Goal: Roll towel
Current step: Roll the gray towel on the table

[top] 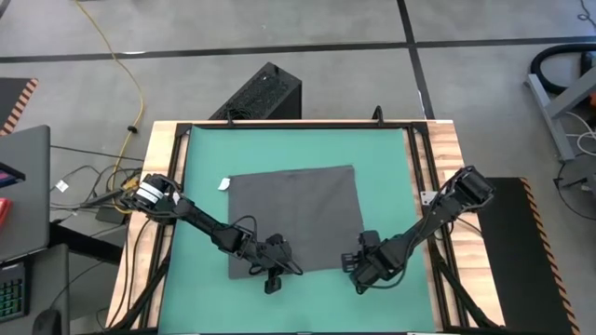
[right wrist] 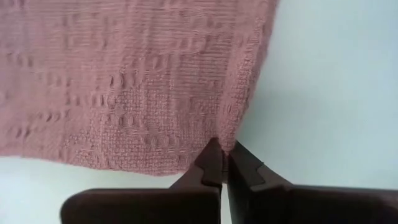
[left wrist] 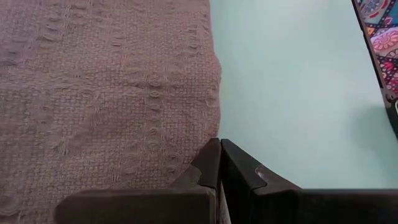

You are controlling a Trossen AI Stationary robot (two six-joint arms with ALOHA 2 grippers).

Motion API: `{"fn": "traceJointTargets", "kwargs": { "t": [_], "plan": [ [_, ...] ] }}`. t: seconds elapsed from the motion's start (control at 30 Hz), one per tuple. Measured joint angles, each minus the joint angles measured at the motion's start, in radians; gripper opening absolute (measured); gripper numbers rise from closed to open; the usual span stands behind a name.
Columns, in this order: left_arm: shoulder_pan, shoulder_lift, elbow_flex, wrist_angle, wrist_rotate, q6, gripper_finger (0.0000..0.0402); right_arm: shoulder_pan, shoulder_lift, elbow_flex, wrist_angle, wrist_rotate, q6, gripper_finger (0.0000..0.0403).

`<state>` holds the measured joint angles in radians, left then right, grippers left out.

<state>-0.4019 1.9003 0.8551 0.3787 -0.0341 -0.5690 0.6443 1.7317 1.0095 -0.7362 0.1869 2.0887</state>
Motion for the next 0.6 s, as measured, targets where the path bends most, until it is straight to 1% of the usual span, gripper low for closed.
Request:
{"fn": "traceJointTargets", "kwargs": {
  "t": [0.1,0.23,0.37,0.47,0.53,0.6],
  "plan": [
    [0.0,0.0,0.0,0.002,0.001,0.0,0.0,-0.01,0.0,0.025,-0.004,0.001,-0.042,0.0014],
    [0.0,0.0,0.0,0.003,0.006,0.0,0.0,-0.027,0.0,0.066,-0.025,0.032,-0.074,0.0014],
    [0.0,-0.008,-0.001,0.004,0.039,0.0,0.0,-0.039,-0.002,0.108,-0.11,0.047,-0.082,0.0014],
    [0.002,-0.041,-0.001,0.008,0.077,0.023,0.0,-0.039,-0.002,0.113,-0.158,0.047,-0.082,0.0014],
    [0.001,-0.065,-0.001,0.012,0.078,0.057,0.0,-0.036,-0.002,0.114,-0.163,0.047,-0.081,0.0014],
    [0.001,-0.075,-0.001,0.016,0.044,0.096,0.0,-0.035,-0.002,0.114,-0.166,0.047,-0.082,0.0014]
  ]
}}
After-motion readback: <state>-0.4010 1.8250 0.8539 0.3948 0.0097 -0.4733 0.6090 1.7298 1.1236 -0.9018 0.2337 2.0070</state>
